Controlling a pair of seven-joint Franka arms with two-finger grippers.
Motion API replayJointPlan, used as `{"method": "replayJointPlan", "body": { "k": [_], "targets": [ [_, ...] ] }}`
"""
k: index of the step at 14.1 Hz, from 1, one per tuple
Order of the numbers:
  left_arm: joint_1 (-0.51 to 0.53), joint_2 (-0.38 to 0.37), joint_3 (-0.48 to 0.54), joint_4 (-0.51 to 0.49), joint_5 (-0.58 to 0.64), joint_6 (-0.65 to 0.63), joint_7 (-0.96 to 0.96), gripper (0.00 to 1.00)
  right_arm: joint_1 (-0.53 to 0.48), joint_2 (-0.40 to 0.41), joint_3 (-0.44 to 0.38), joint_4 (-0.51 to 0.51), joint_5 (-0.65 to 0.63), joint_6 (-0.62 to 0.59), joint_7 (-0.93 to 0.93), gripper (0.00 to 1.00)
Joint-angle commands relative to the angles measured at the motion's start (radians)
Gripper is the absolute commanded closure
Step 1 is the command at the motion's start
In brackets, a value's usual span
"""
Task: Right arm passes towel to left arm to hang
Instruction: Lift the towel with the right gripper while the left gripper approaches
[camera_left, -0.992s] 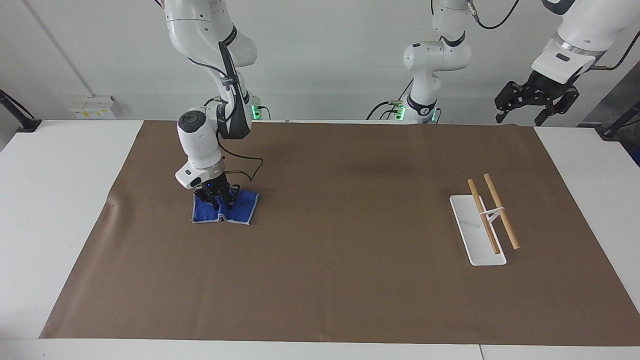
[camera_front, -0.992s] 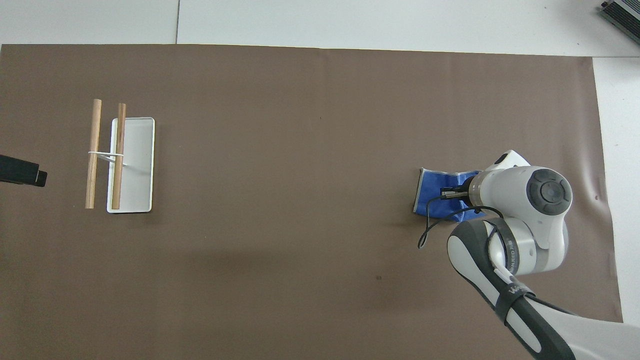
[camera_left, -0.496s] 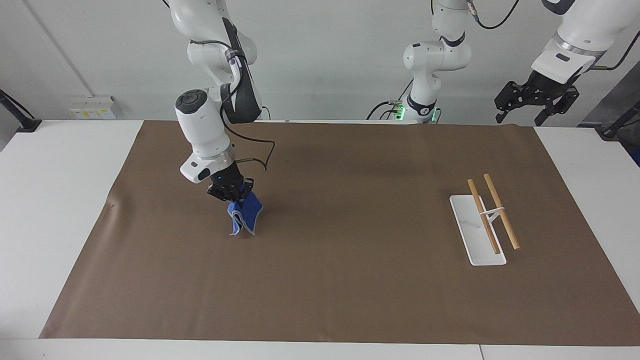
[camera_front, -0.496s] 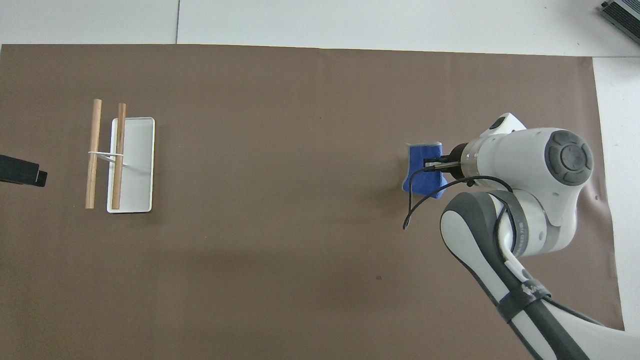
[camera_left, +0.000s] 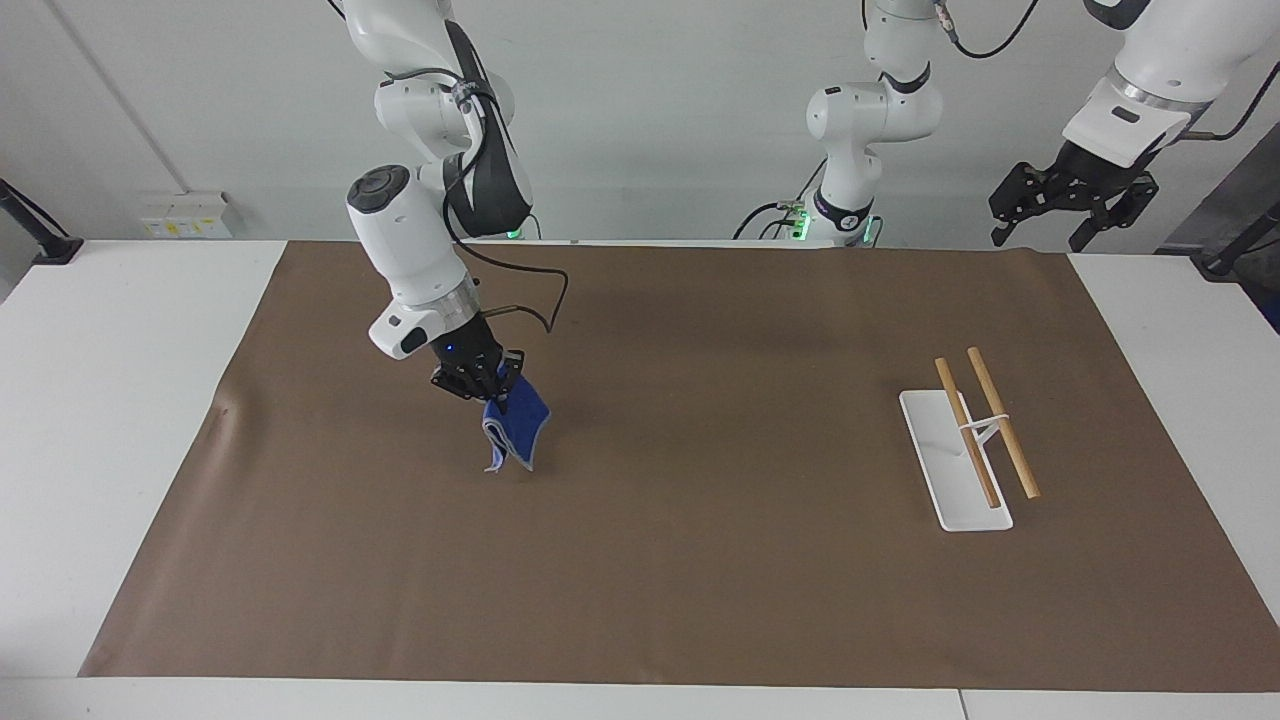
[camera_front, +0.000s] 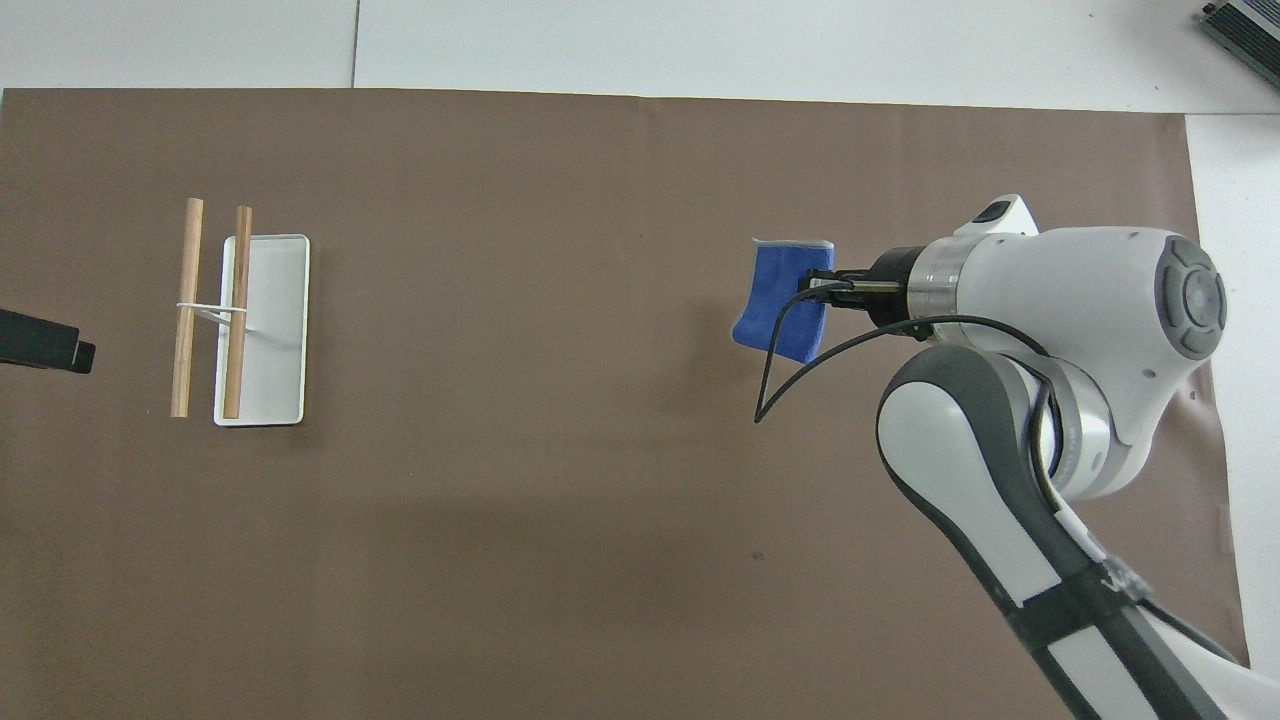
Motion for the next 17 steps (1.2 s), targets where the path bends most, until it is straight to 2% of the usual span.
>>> {"method": "replayJointPlan", "body": {
  "k": [1, 5, 8, 10, 12, 15, 17],
  "targets": [
    [-0.017, -0.021, -0.002, -0.023, 0.015, 0.01, 0.004, 0.0, -0.009, 0.0, 0.034, 0.021, 0.161, -0.012, -0.027, 1.0],
    [-0.059, -0.019, -0.004, -0.024, 0.015, 0.054, -0.019, 0.0, -0.007, -0.006, 0.068, 0.026, 0.451, -0.011, -0.099, 1.0],
    [-0.069, -0.022, -0.01, -0.055, -0.027, 0.112, -0.08, 0.0, 0.0, -0.014, 0.093, 0.026, 0.603, -0.011, -0.142, 1.0],
    [-0.079, -0.034, -0.01, -0.085, -0.083, 0.158, -0.159, 0.0, 0.026, -0.02, 0.102, 0.018, 0.686, -0.003, -0.15, 1.0],
    [-0.094, -0.04, -0.01, -0.107, -0.153, 0.192, -0.248, 0.0, 0.066, -0.022, 0.1, 0.012, 0.839, 0.014, -0.199, 1.0],
    [-0.146, -0.062, -0.012, -0.177, -0.169, 0.305, -0.428, 0.0, 0.112, -0.013, 0.1, 0.001, 1.005, 0.057, -0.311, 1.0],
    [-0.154, -0.074, -0.012, -0.205, -0.208, 0.336, -0.478, 0.0, 0.129, -0.008, 0.102, 0.0, 1.096, 0.058, -0.352, 1.0]
  ]
}}
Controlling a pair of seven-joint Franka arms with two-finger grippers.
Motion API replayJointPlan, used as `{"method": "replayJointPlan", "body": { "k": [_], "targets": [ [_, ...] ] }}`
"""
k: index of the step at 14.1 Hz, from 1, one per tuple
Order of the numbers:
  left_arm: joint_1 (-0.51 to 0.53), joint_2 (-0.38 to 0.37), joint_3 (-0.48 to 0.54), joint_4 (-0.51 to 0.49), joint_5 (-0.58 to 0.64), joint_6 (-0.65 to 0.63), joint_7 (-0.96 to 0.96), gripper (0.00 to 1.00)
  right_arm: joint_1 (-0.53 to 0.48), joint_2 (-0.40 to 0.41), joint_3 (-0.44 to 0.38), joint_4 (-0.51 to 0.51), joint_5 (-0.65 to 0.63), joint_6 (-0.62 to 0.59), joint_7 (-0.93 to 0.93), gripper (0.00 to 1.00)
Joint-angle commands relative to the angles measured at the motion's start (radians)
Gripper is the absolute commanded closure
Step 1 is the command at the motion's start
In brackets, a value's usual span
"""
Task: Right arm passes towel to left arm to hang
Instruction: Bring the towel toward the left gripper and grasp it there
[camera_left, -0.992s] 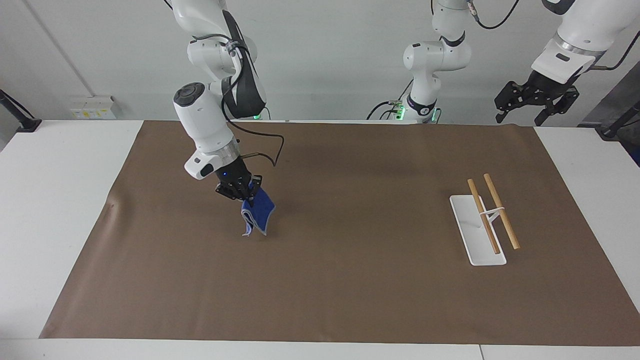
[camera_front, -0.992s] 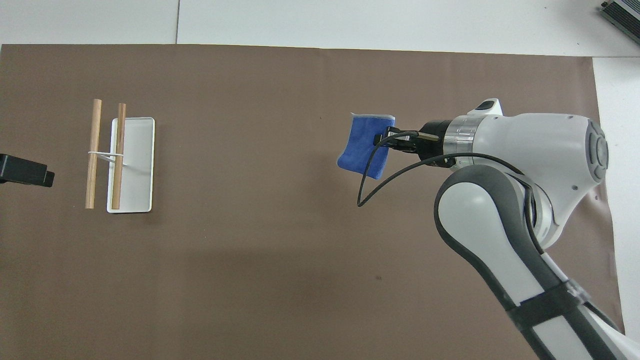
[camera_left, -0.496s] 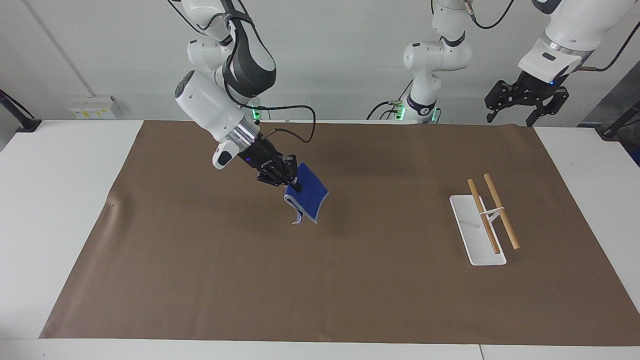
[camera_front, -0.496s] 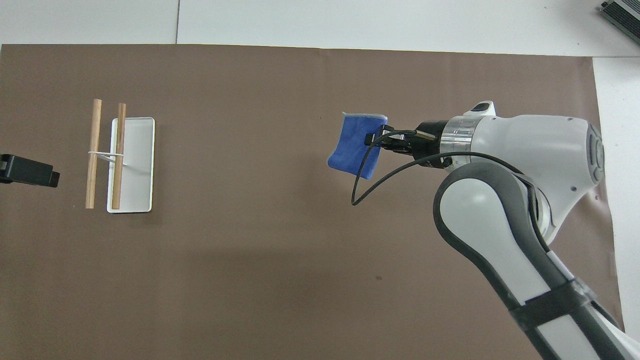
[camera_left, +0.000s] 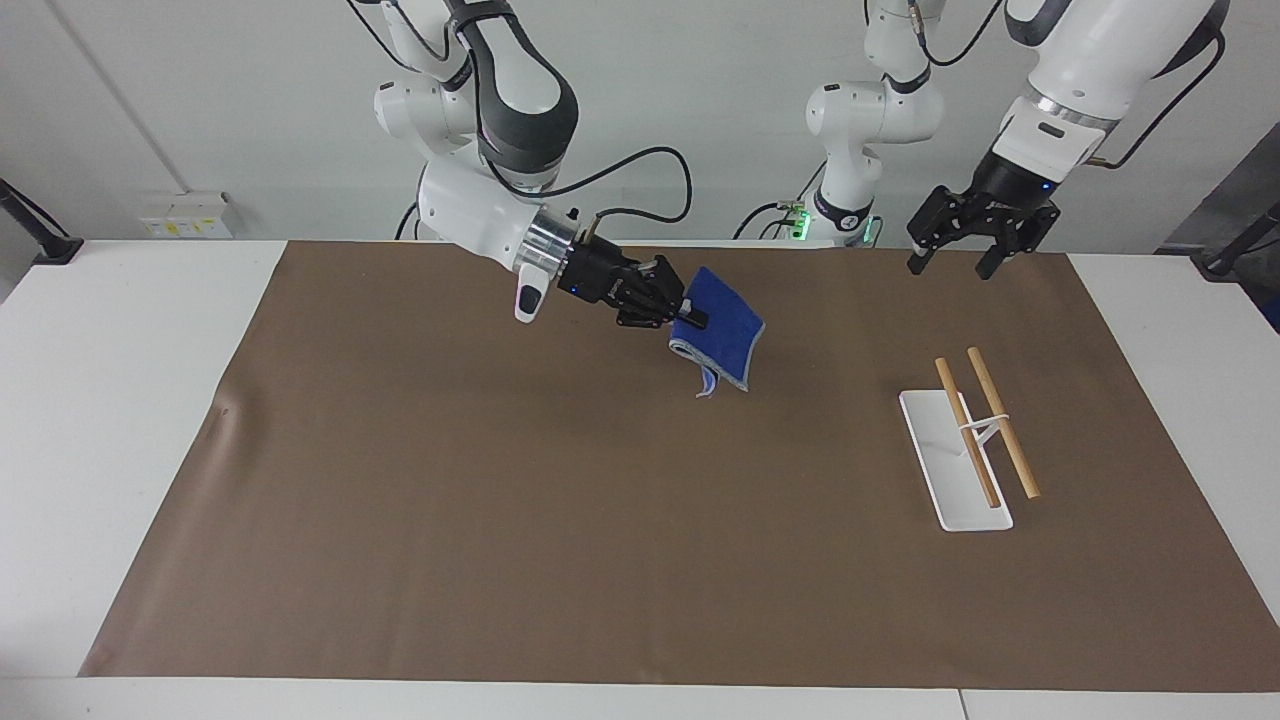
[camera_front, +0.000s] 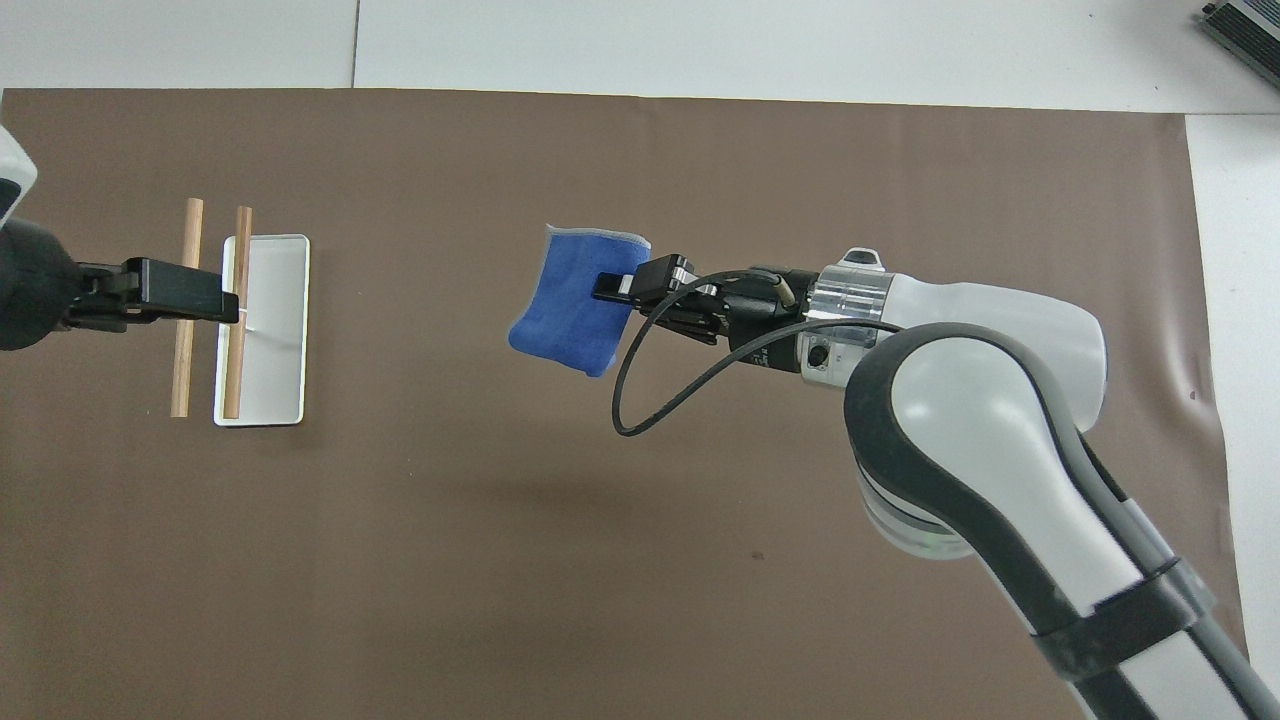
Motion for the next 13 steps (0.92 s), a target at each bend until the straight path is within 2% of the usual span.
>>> {"method": "replayJointPlan", "body": {
  "k": [1, 4, 7, 11, 13],
  "targets": [
    [-0.015, -0.056, 0.013, -0.093, -0.084, 0.08, -0.065, 0.0, 0.014, -0.004, 0.005, -0.016, 0.128, 0.023, -0.085, 1.0],
    [-0.032, -0.074, 0.01, -0.143, -0.144, 0.15, -0.197, 0.0, 0.046, -0.004, 0.005, -0.027, 0.271, 0.029, -0.171, 1.0],
    [-0.069, -0.113, 0.009, -0.225, -0.2, 0.233, -0.364, 0.0, 0.058, -0.006, 0.005, -0.028, 0.354, 0.026, -0.193, 1.0],
    [-0.119, -0.172, -0.005, -0.366, -0.273, 0.385, -0.515, 0.0, 0.087, -0.011, 0.005, -0.028, 0.402, 0.027, -0.232, 1.0],
    [-0.14, -0.18, -0.005, -0.395, -0.321, 0.465, -0.661, 0.0, 0.089, -0.011, 0.005, -0.028, 0.402, 0.028, -0.232, 1.0]
  ]
}}
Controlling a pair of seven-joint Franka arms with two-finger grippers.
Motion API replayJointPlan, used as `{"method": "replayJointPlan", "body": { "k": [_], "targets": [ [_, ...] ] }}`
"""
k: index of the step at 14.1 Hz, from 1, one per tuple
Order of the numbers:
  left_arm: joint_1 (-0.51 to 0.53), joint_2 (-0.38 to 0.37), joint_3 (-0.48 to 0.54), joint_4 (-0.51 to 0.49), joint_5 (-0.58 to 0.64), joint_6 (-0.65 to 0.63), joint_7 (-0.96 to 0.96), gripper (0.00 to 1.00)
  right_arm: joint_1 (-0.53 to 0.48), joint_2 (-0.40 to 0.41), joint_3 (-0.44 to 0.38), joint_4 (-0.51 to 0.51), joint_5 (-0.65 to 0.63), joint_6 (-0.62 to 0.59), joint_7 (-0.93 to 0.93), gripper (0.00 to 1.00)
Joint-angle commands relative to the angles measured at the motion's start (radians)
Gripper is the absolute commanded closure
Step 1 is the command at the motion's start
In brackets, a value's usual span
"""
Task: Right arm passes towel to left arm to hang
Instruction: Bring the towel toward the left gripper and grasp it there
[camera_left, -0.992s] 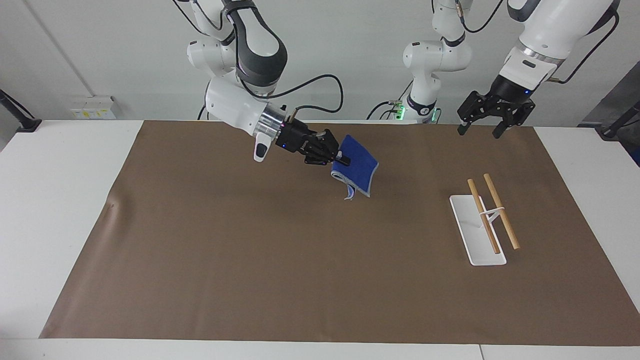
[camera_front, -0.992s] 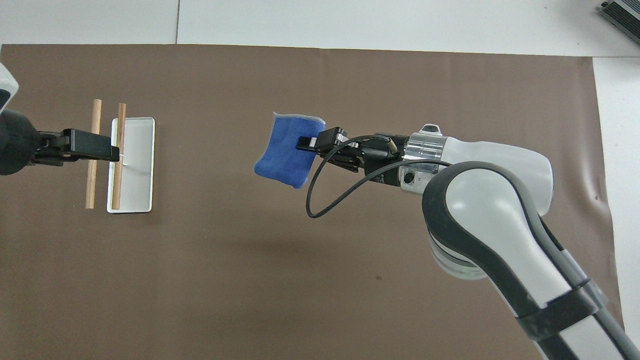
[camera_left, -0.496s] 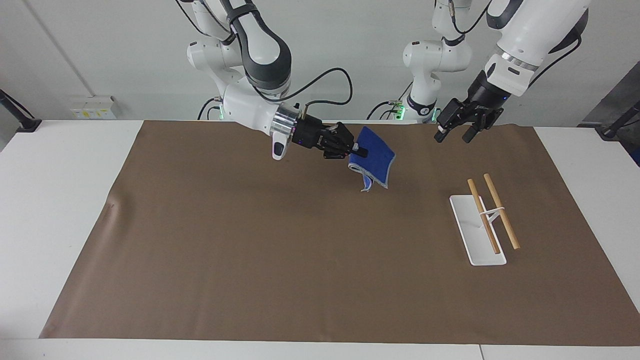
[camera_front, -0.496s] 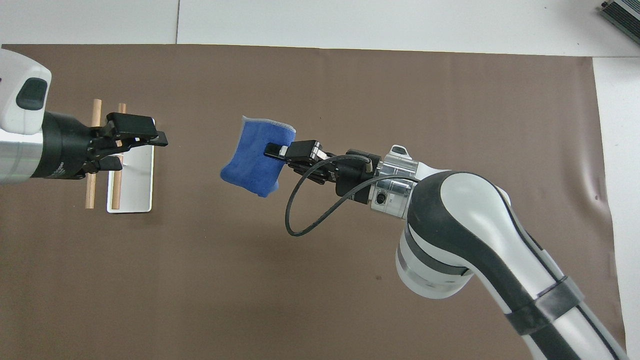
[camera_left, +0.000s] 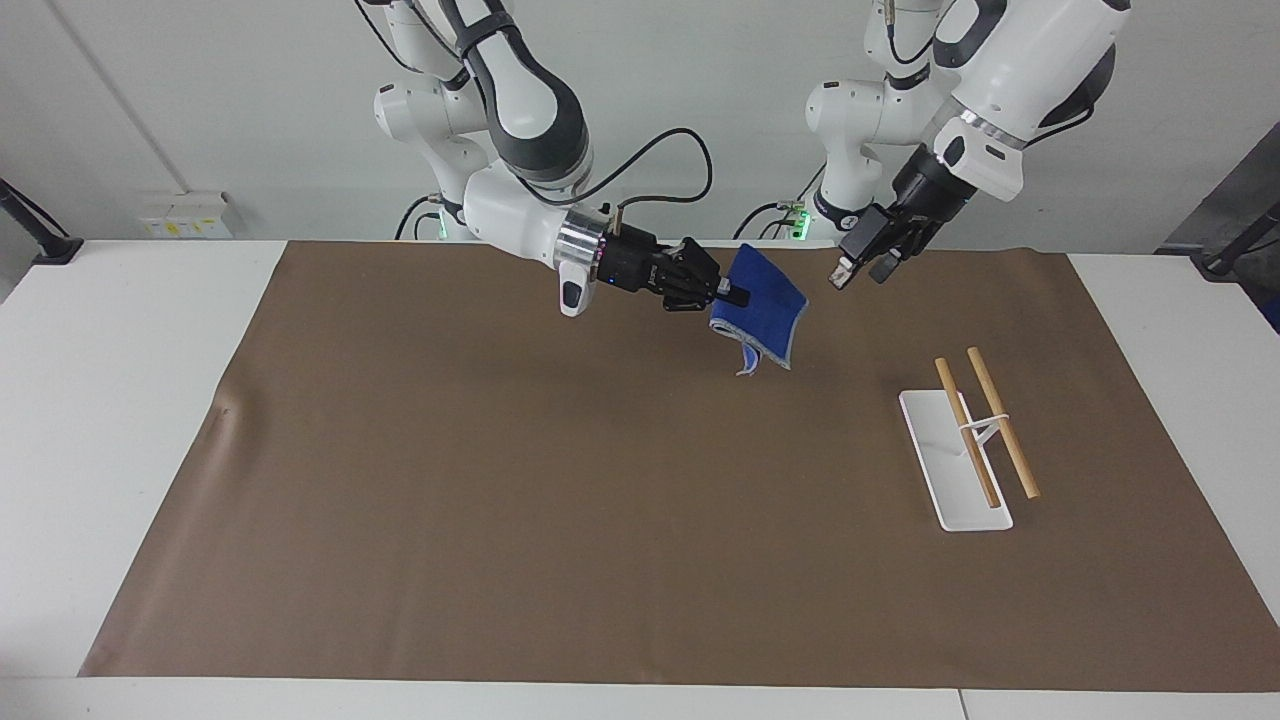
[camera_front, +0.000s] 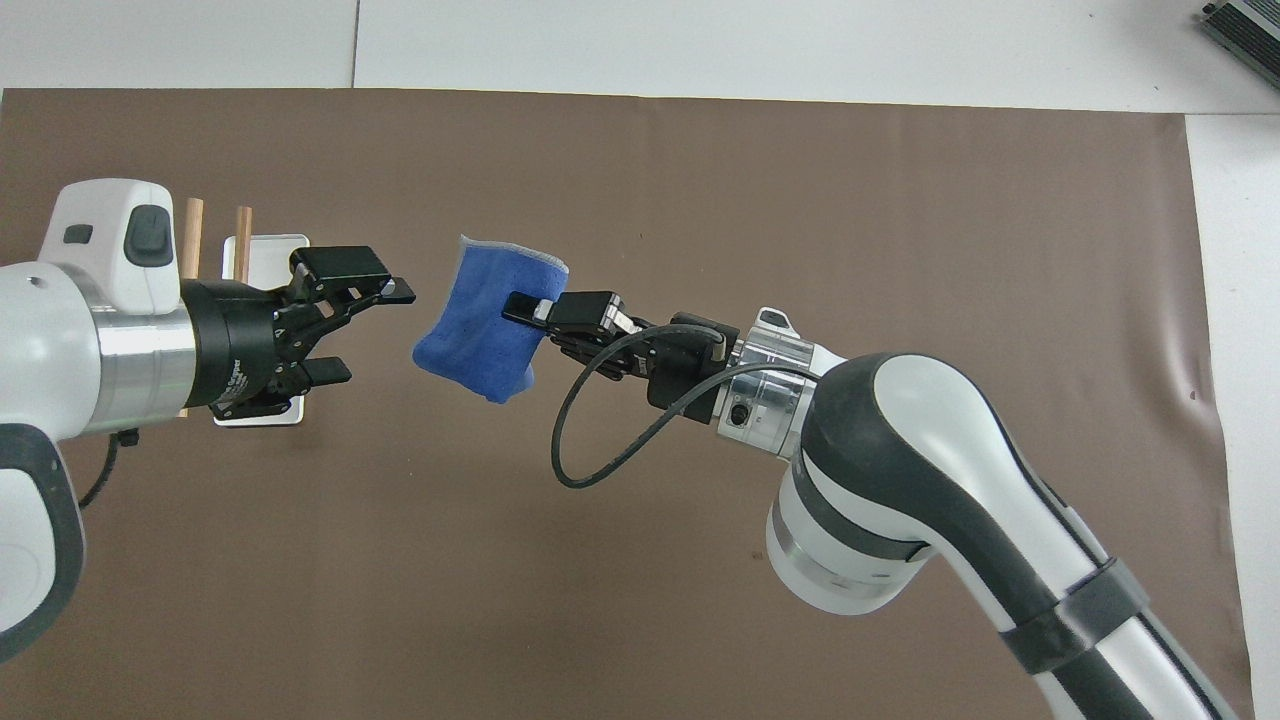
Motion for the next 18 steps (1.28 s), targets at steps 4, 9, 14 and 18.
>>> {"method": "replayJointPlan", "body": {
  "k": [4, 9, 14, 18],
  "targets": [
    [-0.034, -0.07, 0.005, -0.143, -0.102, 0.159, -0.199, 0.0, -0.001, -0.012, 0.005, -0.007, 0.035, 0.009, -0.038, 1.0],
    [-0.075, -0.093, 0.0, -0.21, -0.148, 0.285, -0.388, 0.0, -0.001, -0.012, 0.004, -0.007, 0.035, 0.011, -0.044, 1.0],
    [-0.098, -0.086, 0.0, -0.232, -0.159, 0.341, -0.54, 0.05, -0.001, -0.012, 0.004, -0.007, 0.035, 0.011, -0.046, 1.0],
    [-0.095, -0.081, 0.004, -0.23, -0.159, 0.343, -0.543, 1.0, -0.003, -0.011, 0.004, -0.007, 0.035, 0.011, -0.044, 1.0]
  ]
}}
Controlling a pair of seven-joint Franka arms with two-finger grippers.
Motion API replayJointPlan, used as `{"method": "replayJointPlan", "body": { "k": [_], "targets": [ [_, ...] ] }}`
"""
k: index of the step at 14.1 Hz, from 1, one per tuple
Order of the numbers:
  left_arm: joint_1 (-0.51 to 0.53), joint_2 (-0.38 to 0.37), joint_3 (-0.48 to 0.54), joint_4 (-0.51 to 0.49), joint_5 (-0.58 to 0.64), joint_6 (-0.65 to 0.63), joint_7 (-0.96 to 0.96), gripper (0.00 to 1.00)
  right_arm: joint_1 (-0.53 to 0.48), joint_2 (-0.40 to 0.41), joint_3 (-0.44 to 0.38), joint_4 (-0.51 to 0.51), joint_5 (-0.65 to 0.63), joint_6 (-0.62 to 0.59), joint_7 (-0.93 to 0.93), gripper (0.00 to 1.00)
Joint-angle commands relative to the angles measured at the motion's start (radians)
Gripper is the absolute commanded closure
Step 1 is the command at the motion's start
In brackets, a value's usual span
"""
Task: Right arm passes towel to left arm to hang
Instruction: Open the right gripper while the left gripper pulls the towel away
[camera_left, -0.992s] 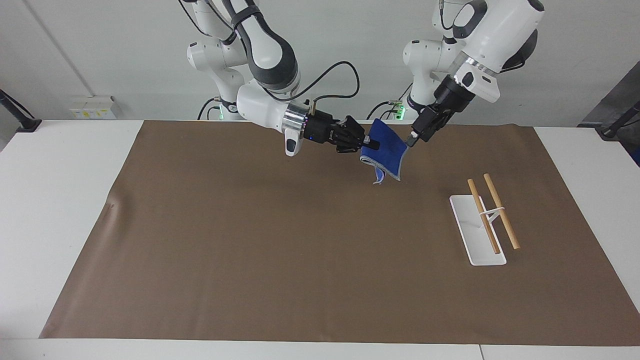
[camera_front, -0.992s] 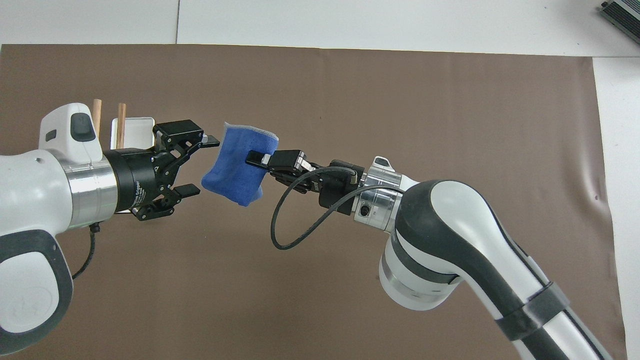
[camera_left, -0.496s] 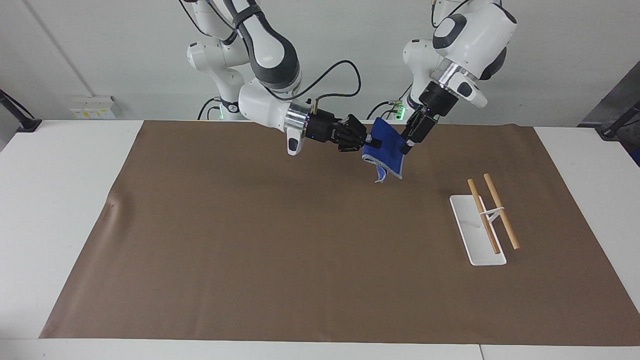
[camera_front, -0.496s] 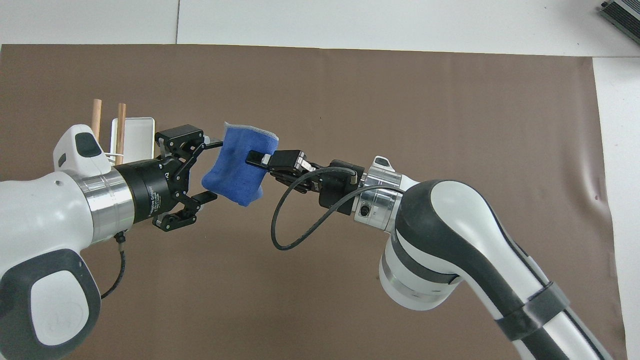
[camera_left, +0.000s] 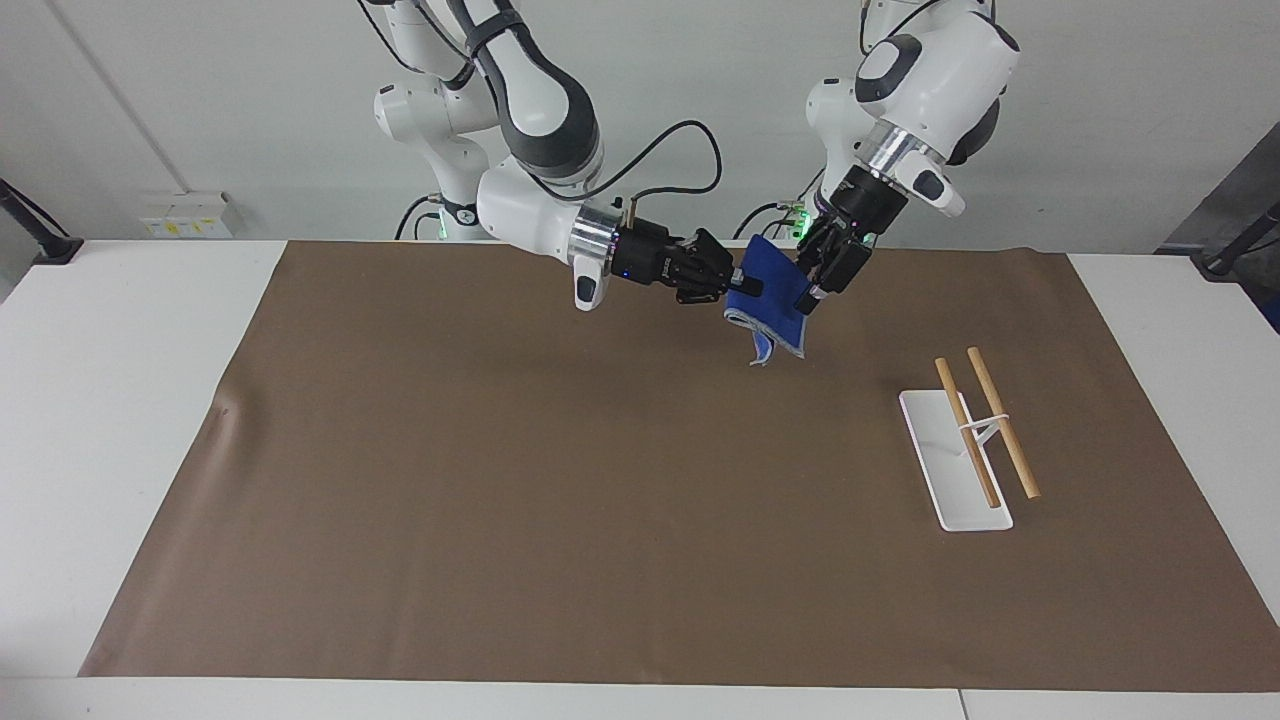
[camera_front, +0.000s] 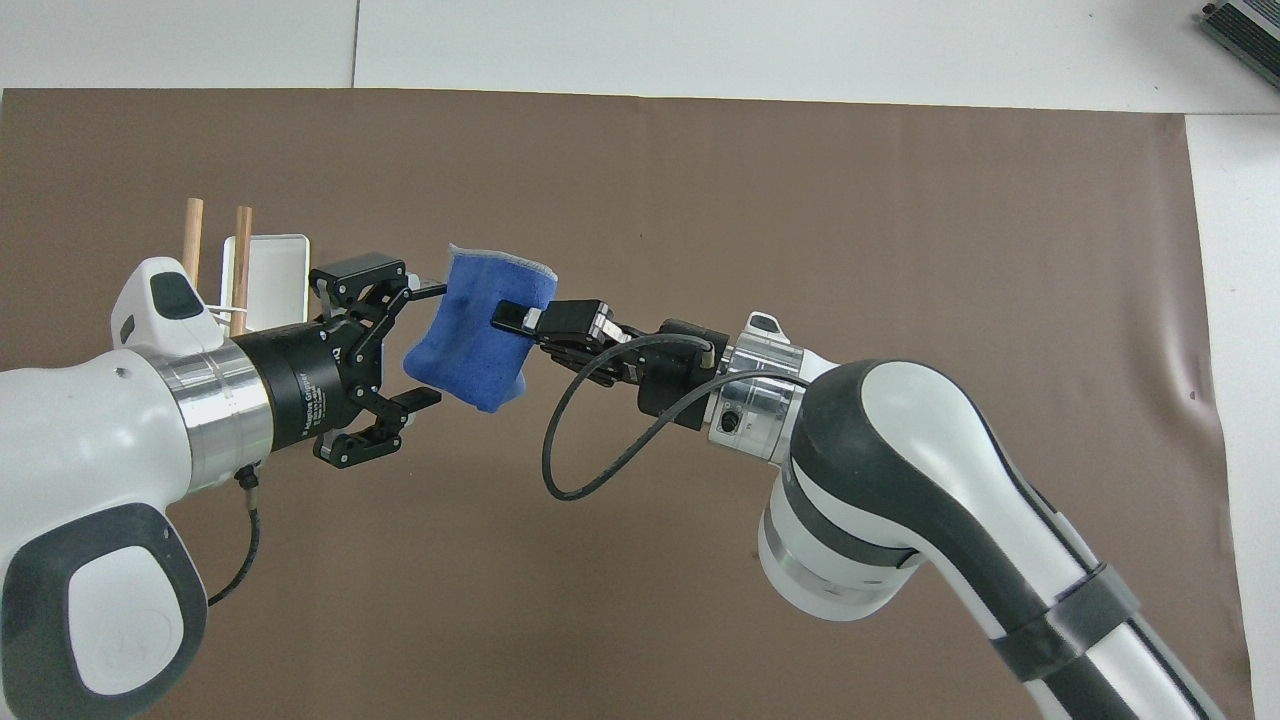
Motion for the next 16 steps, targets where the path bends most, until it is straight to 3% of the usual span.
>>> {"method": "replayJointPlan", "body": {
  "k": [1, 9, 10, 11, 12, 16],
  "targets": [
    [-0.014, -0.02, 0.01, -0.03, -0.02, 0.027, -0.006, 1.0, -0.006, -0.012, 0.004, -0.008, 0.035, 0.012, -0.04, 1.0],
    [-0.003, -0.014, 0.012, -0.02, -0.009, 0.03, 0.009, 1.0, -0.005, -0.01, 0.006, -0.008, 0.035, 0.033, -0.032, 1.0],
    [0.001, -0.014, 0.013, -0.02, -0.008, 0.03, 0.018, 1.0, -0.005, -0.01, 0.004, -0.008, 0.035, 0.043, -0.027, 0.87],
    [0.006, -0.014, 0.013, -0.022, -0.006, 0.031, 0.02, 1.0, -0.003, -0.017, 0.006, -0.005, 0.034, 0.075, -0.027, 0.26],
    [0.027, -0.014, 0.013, -0.022, -0.006, 0.03, 0.02, 1.0, 0.0, -0.024, 0.006, 0.0, 0.023, 0.133, -0.027, 0.0],
    [0.078, -0.012, 0.013, -0.026, 0.019, 0.05, 0.02, 1.0, -0.006, -0.047, 0.004, 0.005, -0.064, 0.23, -0.026, 0.0]
  ]
}}
